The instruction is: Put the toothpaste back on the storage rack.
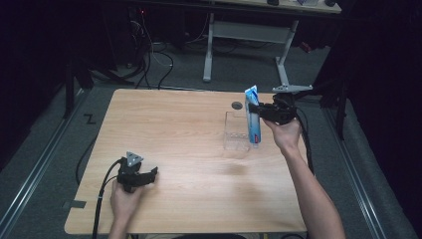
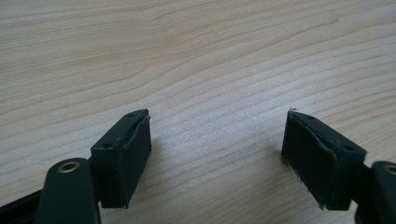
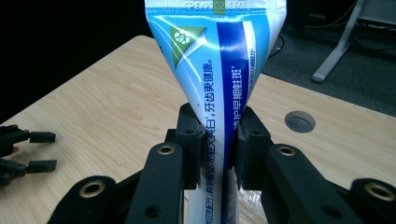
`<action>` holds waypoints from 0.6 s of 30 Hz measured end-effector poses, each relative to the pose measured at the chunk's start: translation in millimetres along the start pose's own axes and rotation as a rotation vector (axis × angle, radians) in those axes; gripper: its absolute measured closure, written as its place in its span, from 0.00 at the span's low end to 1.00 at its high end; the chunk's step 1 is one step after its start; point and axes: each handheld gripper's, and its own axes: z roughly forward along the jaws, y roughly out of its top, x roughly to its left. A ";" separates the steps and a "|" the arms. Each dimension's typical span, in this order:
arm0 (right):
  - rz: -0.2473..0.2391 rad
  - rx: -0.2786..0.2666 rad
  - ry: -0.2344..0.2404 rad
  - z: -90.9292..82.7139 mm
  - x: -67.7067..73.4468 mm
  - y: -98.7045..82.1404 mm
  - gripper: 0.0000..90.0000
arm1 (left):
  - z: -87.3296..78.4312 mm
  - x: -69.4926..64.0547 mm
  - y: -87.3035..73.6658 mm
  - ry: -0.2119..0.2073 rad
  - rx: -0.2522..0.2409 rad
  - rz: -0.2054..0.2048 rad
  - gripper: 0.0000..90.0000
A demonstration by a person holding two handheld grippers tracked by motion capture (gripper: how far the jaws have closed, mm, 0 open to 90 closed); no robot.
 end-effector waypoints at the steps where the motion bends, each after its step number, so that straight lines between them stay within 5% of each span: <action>1: 0.002 -0.002 -0.001 2.3 0.0 1.4 0.83 | 0.0 0.0 0.0 0.000 0.000 0.000 0.27; 18: 0.036 -0.046 -0.012 8.1 -4.6 9.9 0.83 | 0.0 0.0 0.0 0.001 0.001 0.001 0.27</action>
